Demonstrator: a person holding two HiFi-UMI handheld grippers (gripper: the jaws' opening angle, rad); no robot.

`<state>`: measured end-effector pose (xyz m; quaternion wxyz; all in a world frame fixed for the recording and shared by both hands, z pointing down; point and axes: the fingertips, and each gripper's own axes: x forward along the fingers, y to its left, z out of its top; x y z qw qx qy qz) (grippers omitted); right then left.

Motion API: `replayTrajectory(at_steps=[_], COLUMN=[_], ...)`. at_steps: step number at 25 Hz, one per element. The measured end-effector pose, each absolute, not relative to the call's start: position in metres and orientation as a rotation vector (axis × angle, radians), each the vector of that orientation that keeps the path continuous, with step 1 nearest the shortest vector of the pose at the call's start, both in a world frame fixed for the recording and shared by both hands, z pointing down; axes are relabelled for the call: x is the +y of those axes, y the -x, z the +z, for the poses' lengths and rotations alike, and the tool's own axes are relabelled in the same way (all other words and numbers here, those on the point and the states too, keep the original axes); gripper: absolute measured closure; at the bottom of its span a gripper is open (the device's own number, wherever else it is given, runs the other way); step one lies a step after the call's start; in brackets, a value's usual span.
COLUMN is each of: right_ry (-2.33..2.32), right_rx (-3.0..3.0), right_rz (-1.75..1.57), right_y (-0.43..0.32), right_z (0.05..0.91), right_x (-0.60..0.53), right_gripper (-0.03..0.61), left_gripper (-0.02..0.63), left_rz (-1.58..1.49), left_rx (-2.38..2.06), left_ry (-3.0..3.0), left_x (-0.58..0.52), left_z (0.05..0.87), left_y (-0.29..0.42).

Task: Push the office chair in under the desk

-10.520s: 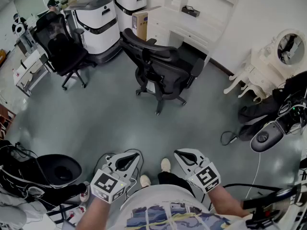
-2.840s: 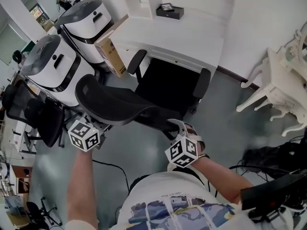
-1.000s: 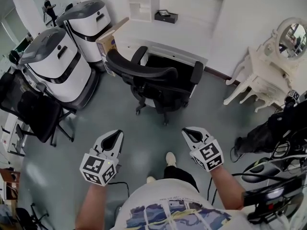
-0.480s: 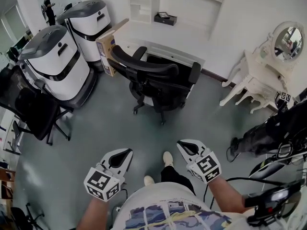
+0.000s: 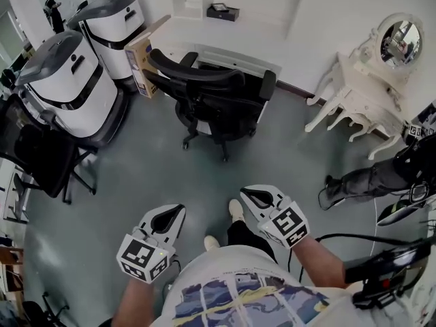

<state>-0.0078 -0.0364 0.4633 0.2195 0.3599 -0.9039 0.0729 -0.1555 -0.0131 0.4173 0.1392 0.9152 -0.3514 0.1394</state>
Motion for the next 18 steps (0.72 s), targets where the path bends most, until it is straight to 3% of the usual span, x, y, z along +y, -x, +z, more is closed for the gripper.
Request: replayTrajectory(at_steps=[18], right_ry=[-0.964], right_rx=[-2.53], right_rz=[0.198], right_y=[0.027], right_z=[0.449], right_x=[-0.015], right_gripper=[0.554], left_gripper=[0.601], left_rz=[0.429], left_rx=[-0.963], left_ry=[-2.664], left_x=[0.008], left_z=[0.421], left_y=[0.149])
